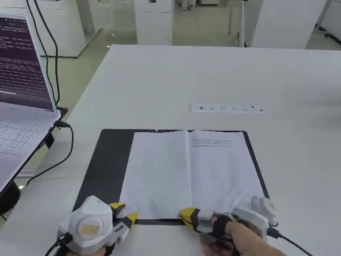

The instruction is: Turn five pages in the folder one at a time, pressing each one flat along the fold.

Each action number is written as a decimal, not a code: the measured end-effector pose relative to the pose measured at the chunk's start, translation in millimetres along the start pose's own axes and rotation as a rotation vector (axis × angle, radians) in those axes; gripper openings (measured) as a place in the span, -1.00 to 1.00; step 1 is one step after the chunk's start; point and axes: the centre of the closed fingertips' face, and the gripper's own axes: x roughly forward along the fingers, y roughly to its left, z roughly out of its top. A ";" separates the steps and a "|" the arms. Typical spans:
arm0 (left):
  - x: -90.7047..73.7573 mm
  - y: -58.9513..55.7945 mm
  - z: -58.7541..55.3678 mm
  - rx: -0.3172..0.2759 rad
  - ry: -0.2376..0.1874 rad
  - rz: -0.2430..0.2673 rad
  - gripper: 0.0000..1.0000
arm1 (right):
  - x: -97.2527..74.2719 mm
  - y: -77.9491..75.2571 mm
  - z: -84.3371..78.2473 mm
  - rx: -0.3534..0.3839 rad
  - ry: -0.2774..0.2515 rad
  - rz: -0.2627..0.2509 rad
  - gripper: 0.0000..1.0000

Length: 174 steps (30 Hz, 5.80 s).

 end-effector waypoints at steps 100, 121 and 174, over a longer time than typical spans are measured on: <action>30.5 -137.5 99.2 0.007 0.009 -0.208 0.74 | -227.9 47.8 65.1 -1.127 -0.362 -0.338 0.85; 117.4 -214.2 107.6 0.081 0.018 -0.204 0.43 | -229.6 38.7 73.2 -1.084 -0.378 -0.353 0.81; 127.6 -219.3 86.0 0.195 -0.013 -0.157 -0.92 | -210.7 30.4 86.4 -1.082 -0.308 -0.332 0.72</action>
